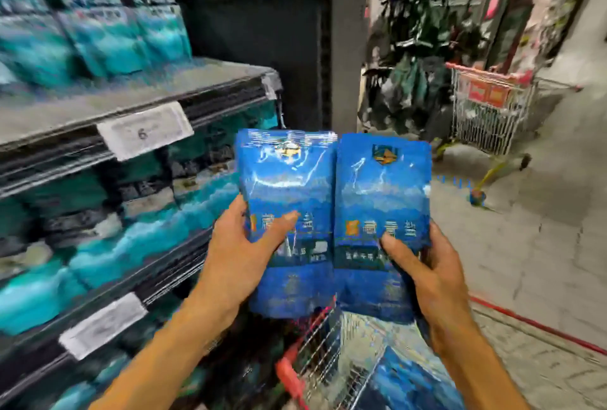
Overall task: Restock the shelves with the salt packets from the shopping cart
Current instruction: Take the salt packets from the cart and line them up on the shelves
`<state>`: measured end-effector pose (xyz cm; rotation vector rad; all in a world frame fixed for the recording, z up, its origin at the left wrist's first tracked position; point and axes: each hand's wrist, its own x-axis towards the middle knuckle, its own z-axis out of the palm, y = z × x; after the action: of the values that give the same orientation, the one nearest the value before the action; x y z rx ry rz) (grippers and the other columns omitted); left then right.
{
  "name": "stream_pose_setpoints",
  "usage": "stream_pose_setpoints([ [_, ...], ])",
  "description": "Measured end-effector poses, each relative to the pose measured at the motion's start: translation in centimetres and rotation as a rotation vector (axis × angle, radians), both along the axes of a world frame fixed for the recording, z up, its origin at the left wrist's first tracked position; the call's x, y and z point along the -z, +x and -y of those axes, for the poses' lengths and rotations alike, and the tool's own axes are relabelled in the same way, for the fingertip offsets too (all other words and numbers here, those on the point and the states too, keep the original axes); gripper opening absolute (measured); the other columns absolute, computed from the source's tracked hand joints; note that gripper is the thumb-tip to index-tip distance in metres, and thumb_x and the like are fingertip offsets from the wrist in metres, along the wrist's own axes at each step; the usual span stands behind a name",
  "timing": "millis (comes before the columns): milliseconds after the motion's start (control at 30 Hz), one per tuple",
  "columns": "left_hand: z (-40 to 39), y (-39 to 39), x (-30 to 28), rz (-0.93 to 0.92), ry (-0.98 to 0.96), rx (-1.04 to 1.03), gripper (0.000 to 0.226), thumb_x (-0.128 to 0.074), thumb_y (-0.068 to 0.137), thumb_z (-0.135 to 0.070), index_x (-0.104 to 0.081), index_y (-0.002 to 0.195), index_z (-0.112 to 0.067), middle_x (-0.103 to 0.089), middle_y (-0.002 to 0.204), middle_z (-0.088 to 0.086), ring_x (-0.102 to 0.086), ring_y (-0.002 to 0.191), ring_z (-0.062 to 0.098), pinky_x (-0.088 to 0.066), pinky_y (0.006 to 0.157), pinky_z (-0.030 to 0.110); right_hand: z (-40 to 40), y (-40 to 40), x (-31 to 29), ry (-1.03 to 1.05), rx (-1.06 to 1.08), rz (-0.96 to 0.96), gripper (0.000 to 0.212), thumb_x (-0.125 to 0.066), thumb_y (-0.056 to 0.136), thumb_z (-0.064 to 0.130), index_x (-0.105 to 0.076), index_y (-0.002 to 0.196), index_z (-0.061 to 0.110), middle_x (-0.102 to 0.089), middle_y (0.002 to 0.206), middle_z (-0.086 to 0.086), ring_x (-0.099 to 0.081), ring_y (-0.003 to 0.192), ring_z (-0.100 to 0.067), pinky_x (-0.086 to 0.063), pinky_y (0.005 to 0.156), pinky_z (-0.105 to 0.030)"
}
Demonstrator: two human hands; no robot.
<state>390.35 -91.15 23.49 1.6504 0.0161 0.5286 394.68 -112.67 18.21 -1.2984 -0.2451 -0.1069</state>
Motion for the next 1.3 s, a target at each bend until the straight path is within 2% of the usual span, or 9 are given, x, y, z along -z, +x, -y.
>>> stream_pose_setpoints([
  [67, -2.3, -2.0, -2.0, 0.056, 0.009, -0.102, 0.037, -0.072, 0.075, -0.024, -0.065, 0.109, -0.012, -0.076, 0.1, -0.014, -0.071, 0.088, -0.001, -0.053, 0.072, 0.014, -2.8, 0.2, -2.1, 0.006, -0.103, 0.045, 0.056, -0.084, 0.069, 0.044, -0.065, 0.118, 0.023, -0.075, 0.112, -0.008, -0.072, 0.099, -0.026, -0.06, 0.081, -0.041],
  [233, -8.6, -8.4, -6.2, 0.128, 0.002, -0.32, 0.032, -0.076, 0.075, -0.027, -0.068, 0.104, -0.018, -0.077, 0.103, -0.001, -0.074, 0.092, 0.015, -0.058, 0.074, 0.028, -10.3, -1.0, -6.7, 0.053, -0.387, 0.152, 0.056, -0.085, 0.07, 0.048, -0.066, 0.116, 0.022, -0.074, 0.114, -0.007, -0.072, 0.101, -0.026, -0.06, 0.078, -0.036],
  [433, -15.3, -17.3, -11.6, 0.204, -0.022, -0.519, 0.036, -0.08, 0.076, -0.027, -0.072, 0.109, -0.016, -0.076, 0.108, 0.004, -0.073, 0.096, 0.021, -0.059, 0.075, 0.032, -20.3, -4.4, -12.1, 0.132, -0.68, 0.23, 0.043, -0.078, 0.075, 0.028, -0.067, 0.115, 0.017, -0.073, 0.116, -0.009, -0.071, 0.105, -0.027, -0.06, 0.081, -0.037],
  [667, -25.1, -26.7, -19.2, 0.222, -0.008, -0.663, 0.036, -0.072, 0.081, -0.021, -0.07, 0.115, -0.009, -0.076, 0.107, 0.004, -0.072, 0.098, 0.018, -0.059, 0.084, 0.031, -32.4, -11.3, -19.9, 0.16, -0.959, 0.243, 0.04, -0.072, 0.074, 0.018, -0.068, 0.113, 0.009, -0.076, 0.109, -0.007, -0.073, 0.091, -0.019, -0.061, 0.077, -0.034],
  [833, -35.1, -32.5, -23.5, 0.206, -0.031, -0.693, 0.035, -0.067, 0.088, -0.014, -0.066, 0.123, -0.01, -0.075, 0.11, 0.002, -0.073, 0.092, 0.014, -0.059, 0.067, 0.025, -42.6, -15.9, -24.7, 0.113, -0.998, 0.229, 0.022, -0.07, 0.083, 0.009, -0.072, 0.105, 0.009, -0.077, 0.101, -0.004, -0.073, 0.083, -0.015, -0.061, 0.075, -0.033],
  [967, -44.6, -36.2, -25.0, 0.173, -0.08, -0.725, 0.039, -0.065, 0.089, -0.012, -0.064, 0.128, -0.014, -0.071, 0.119, 0.005, -0.073, 0.093, 0.016, -0.06, 0.067, 0.033, -50.9, -18.3, -27.3, 0.019, -1.009, 0.139, 0.033, -0.07, 0.086, 0.003, -0.068, 0.119, 0.003, -0.073, 0.113, -0.013, -0.07, 0.092, -0.024, -0.059, 0.086, -0.047],
  [1100, -52.8, -37.9, -24.3, 0.134, -0.119, -0.788, 0.037, -0.063, 0.091, -0.009, -0.064, 0.127, -0.016, -0.071, 0.12, 0.006, -0.072, 0.088, 0.017, -0.061, 0.063, 0.036, -59.1, -19.1, -28.2, -0.083, -1.018, 0.022, 0.037, -0.068, 0.084, -0.006, -0.063, 0.12, -0.001, -0.071, 0.114, -0.021, -0.071, 0.099, -0.036, -0.055, 0.083, -0.063],
  [1233, -58.6, -37.2, -22.9, 0.107, -0.149, -0.916, 0.033, -0.07, 0.085, -0.005, -0.068, 0.117, -0.013, -0.076, 0.094, -0.002, -0.072, 0.065, 0.006, -0.055, 0.048, 0.022, -67.4, -18.8, -27.6, -0.125, -0.975, 0.022, 0.042, -0.073, 0.08, -0.009, -0.062, 0.12, 0.002, -0.073, 0.098, -0.014, -0.072, 0.073, -0.023, -0.059, 0.058, -0.035],
  [1300, -60.9, -36.4, -22.5, 0.072, -0.157, -0.982, 0.028, -0.073, 0.083, -0.005, -0.069, 0.109, -0.015, -0.074, 0.088, -0.004, -0.067, 0.052, -0.001, -0.048, 0.04, 0.015, -71.2, -18.7, -27.2, -0.168, -0.963, 0.041, 0.036, -0.076, 0.078, -0.008, -0.063, 0.11, 0.002, -0.073, 0.095, -0.011, -0.07, 0.079, -0.023, -0.058, 0.062, -0.033],
])
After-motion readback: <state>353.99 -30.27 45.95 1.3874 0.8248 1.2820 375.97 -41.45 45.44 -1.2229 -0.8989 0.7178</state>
